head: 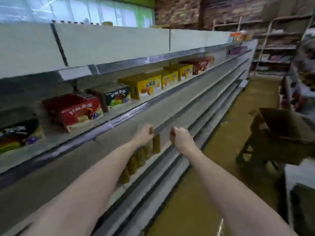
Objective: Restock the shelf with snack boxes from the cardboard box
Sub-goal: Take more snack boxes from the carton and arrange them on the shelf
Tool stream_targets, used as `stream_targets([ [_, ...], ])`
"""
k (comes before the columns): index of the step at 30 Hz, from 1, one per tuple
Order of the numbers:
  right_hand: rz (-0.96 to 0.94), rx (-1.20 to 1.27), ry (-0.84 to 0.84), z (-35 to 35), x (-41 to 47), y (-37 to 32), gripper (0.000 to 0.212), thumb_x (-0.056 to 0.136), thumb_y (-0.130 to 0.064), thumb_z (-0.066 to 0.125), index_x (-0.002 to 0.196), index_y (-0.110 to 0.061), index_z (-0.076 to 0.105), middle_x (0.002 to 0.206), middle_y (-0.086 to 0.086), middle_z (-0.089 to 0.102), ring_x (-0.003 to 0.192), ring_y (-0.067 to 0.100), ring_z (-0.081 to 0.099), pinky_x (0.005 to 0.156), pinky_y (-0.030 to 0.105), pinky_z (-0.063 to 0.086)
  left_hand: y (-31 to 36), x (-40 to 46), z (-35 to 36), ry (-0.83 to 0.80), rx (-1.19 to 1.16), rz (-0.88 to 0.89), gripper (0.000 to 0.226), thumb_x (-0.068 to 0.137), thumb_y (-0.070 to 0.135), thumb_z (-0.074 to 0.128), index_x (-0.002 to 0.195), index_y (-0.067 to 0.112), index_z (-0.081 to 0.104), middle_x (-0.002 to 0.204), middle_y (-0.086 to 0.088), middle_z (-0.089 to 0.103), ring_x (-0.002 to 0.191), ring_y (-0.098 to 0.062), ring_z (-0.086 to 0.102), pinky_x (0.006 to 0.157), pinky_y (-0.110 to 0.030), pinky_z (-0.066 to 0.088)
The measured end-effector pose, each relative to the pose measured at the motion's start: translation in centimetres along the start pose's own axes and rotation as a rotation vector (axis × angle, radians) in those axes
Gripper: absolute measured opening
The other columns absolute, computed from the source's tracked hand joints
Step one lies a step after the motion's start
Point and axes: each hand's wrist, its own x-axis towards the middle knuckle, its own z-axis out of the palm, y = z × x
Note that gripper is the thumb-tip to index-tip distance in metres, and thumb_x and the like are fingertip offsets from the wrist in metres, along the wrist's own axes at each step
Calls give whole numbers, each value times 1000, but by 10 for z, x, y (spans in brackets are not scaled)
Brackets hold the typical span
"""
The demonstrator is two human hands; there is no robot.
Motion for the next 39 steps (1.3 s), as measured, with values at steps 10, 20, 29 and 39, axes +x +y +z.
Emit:
stream_targets([
  [10,255,-81,33,-78,-12,237,14,99,-24,52,93,-13,58,88,3,53,84,23,56,70,34,46,189,119,157,-166,56,208,10,91,20,57,82,17,60,90,-5,66,87,-25,64,79,-38,55],
  [20,533,-98,78,-103,-24,391,9,98,-25,54,96,-20,62,94,1,61,89,20,61,79,37,55,312,204,278,-292,77,375,9,92,24,56,89,18,62,90,0,65,82,-20,63,72,-35,56],
  [29,686,-134,100,-126,38,545,7,99,-25,52,94,-24,58,92,-3,55,84,15,54,72,31,48,405,343,391,-382,-42,462,7,94,23,58,87,24,60,82,6,62,75,-12,63,57,-25,48],
  [39,898,-94,115,-158,110,699,4,99,-24,55,97,-25,58,94,-7,54,89,15,59,72,25,45,493,503,492,-514,-86,425,8,94,23,58,88,25,62,85,3,66,78,-17,67,73,-40,60],
])
